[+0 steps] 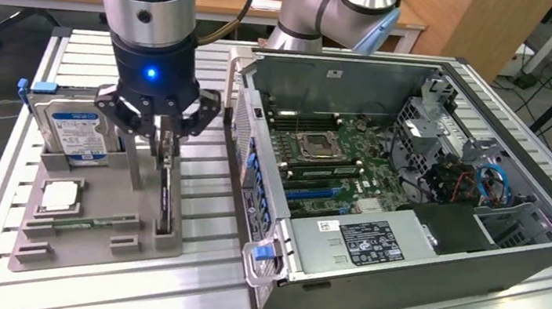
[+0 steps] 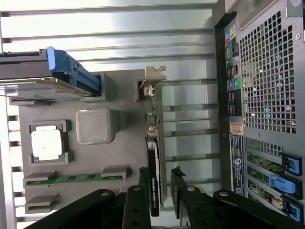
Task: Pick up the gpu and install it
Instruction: 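Pick up the gpu and move the gpu toward the slot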
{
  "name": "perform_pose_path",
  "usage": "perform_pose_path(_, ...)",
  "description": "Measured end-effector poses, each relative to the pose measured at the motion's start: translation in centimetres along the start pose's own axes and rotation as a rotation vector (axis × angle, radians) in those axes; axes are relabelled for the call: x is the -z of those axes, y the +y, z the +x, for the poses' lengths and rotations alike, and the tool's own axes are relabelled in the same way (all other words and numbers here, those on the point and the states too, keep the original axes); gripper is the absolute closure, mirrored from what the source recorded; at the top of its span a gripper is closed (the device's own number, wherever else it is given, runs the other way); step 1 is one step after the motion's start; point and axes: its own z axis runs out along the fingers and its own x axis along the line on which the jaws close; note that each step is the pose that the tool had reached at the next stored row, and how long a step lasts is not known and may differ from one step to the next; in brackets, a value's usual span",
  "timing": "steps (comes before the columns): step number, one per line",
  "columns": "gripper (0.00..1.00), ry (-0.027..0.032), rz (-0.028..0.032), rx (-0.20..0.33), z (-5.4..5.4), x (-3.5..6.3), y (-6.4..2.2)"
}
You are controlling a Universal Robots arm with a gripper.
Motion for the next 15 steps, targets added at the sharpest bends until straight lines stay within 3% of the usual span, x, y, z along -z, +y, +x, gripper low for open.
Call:
perform_pose_path(1, 0.65, 0.0, 0.0, 0.0, 0.0, 0.0, 0.0)
perform_pose_path(2, 0.58, 0.0, 0.0, 0.0, 0.0, 0.0, 0.0)
perform_pose_path(15, 0.57, 0.0, 0.0, 0.0, 0.0, 0.0, 0.0)
